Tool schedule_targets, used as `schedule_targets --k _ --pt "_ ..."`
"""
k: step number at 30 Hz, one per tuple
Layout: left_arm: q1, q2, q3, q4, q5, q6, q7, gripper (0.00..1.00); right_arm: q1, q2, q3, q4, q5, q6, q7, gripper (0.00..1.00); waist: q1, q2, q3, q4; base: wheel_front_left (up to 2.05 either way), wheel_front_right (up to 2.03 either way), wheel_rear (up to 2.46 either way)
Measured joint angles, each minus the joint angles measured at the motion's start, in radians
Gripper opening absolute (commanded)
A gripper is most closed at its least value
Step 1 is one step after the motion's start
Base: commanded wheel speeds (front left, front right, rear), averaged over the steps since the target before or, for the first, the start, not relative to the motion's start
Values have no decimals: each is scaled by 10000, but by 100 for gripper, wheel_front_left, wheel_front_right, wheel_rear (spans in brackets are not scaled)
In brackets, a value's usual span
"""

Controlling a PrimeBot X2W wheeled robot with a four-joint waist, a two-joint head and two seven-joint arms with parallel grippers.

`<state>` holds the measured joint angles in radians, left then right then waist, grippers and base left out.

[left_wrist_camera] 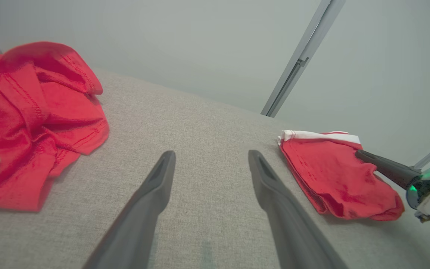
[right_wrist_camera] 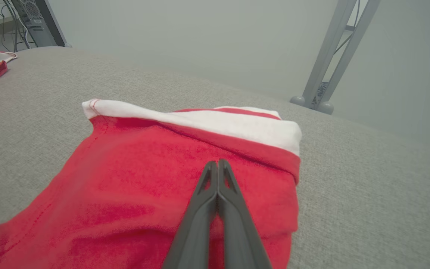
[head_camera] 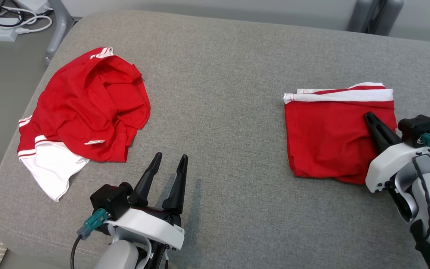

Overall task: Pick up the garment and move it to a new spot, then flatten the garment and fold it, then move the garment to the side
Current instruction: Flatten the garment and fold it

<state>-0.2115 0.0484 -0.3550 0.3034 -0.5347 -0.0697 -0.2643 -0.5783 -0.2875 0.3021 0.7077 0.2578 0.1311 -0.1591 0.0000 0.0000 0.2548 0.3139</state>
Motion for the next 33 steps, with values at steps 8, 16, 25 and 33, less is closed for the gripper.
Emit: schedule_targets --k 8,16,25,33 --pt "-108 2 -33 36 65 -58 0 100 -592 -299 -301 305 100 0 546 0 0 0 349 251 0 0 0" --pt "-192 2 -71 73 48 -86 0 100 -1378 -428 -828 932 40 0 681 0 0 0 558 603 0 0 0" --pt "-191 2 -105 54 -36 -69 0 100 -1469 -117 -813 1275 -307 0 21 0 0 0 562 713 0 0 0" --pt "-188 0 -35 19 -40 -40 0 100 -706 481 -272 888 -416 0 31 0 0 0 536 591 0 0 0"
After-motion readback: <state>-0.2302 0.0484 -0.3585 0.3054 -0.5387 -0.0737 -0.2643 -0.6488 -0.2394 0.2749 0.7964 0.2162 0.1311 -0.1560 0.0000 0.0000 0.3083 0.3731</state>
